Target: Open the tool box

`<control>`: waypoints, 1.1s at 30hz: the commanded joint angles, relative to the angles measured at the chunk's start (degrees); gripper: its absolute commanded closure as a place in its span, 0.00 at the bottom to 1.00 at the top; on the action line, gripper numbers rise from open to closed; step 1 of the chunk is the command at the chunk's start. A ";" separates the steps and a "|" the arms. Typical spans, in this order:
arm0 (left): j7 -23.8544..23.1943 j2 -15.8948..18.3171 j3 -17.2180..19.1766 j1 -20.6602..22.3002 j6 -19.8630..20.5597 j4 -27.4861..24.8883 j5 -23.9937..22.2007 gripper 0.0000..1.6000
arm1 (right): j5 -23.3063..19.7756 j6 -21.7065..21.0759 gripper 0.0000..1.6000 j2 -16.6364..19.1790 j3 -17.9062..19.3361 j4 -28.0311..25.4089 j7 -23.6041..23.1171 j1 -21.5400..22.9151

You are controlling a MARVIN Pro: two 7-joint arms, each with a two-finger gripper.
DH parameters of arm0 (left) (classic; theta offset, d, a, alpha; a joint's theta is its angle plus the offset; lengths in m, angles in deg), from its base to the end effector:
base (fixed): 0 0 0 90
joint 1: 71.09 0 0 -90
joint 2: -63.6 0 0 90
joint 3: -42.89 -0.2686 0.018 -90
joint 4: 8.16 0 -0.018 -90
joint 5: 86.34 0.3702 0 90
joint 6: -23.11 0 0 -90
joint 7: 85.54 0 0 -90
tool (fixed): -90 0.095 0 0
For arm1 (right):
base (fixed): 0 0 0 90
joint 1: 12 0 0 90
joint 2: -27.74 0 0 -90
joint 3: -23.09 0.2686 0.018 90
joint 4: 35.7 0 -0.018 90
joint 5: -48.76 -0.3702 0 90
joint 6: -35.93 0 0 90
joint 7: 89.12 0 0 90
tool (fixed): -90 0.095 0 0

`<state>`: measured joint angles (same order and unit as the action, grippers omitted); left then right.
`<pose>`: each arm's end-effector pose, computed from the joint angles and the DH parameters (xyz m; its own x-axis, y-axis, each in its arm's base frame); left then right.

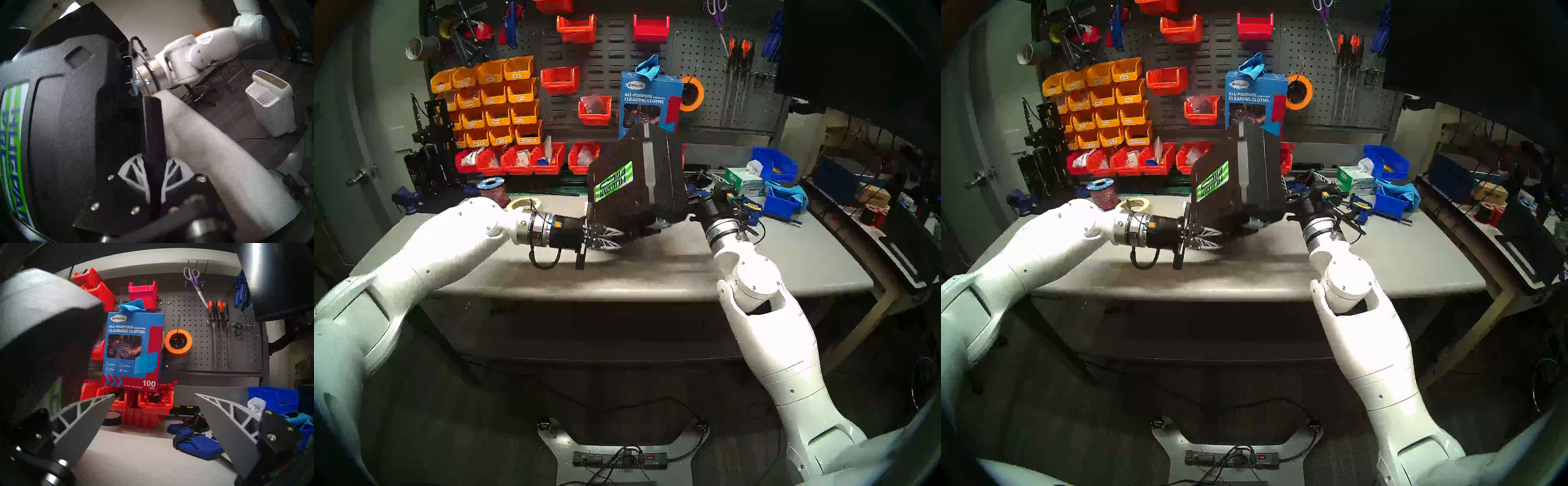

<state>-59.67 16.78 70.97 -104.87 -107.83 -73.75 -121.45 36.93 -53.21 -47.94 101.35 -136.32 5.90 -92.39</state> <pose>0.5316 -0.0156 -0.1835 -0.6690 -0.2016 0.7154 -0.7432 0.1728 -0.6463 0.4995 0.0366 -0.1352 -0.3123 0.0043 0.9500 0.1446 -0.9881 0.0520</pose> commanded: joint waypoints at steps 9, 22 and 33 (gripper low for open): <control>-6.50 2.42 -8.53 7.36 0.48 -1.07 -5.81 1.00 | 0.12 0.22 0.00 -0.19 0.62 -1.67 -0.10 0.75; -7.48 2.49 -14.22 11.60 0.57 1.01 -11.26 1.00 | 1.30 -0.06 0.00 -0.14 1.31 -1.49 0.76 0.91; -6.60 2.50 -17.43 13.23 0.31 1.45 -12.73 1.00 | 4.98 0.05 0.00 3.14 7.82 -0.21 5.36 1.82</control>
<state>-60.39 19.39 54.09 -94.26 -107.35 -72.19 -132.39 40.08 -53.24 -47.30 105.32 -136.22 9.14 -92.03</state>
